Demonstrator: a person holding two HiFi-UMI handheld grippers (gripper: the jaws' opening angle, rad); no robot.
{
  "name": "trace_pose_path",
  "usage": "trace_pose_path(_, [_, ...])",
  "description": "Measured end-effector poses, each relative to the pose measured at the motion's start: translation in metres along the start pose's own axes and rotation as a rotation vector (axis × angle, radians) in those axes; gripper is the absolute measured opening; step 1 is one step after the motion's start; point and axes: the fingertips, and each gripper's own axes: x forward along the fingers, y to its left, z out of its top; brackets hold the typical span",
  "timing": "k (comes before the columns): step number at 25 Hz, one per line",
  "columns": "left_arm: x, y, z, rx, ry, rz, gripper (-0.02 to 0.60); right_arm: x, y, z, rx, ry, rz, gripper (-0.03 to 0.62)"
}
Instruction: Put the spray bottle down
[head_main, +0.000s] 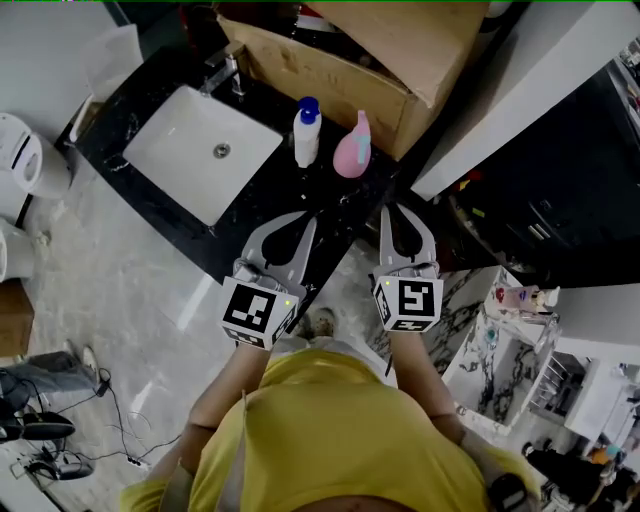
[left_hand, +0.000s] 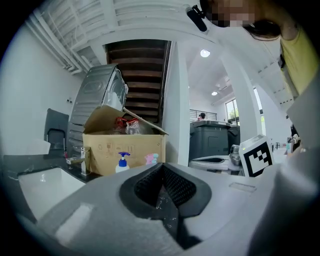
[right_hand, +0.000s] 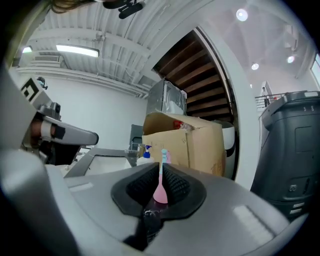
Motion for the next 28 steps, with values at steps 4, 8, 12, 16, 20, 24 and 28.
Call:
trace_pose_path(4, [-0.014,-0.006,0.008,0.019,-0.017,0.008,0.0,-0.026,0.006,0.018,0.032,-0.01,-0.009,0.0])
trace_pose_path(8, [-0.028,-0.01,0.019,0.044,-0.021,0.043,0.0,-0.046,0.017,0.043,0.043,-0.053,0.0,0.0])
trace_pose_path(12, [-0.04,-0.016,0.034,0.063,-0.036,0.073,0.0,-0.063,0.026,0.072,0.027,-0.126,0.001,0.0])
trace_pose_path(16, [-0.048,-0.02,0.046,0.078,-0.06,0.091,0.0,-0.074,0.034,0.087,0.006,-0.153,0.015,0.0])
trace_pose_path(20, [-0.053,-0.022,0.051,0.09,-0.069,0.107,0.0,-0.08,0.038,0.094,-0.013,-0.173,0.029,0.0])
trace_pose_path(24, [-0.054,-0.023,0.05,0.085,-0.065,0.114,0.0,-0.082,0.038,0.092,-0.009,-0.169,0.035,0.0])
trace_pose_path(28, [-0.055,-0.025,0.048,0.084,-0.062,0.117,0.0,-0.084,0.036,0.089,-0.003,-0.164,0.035,0.0])
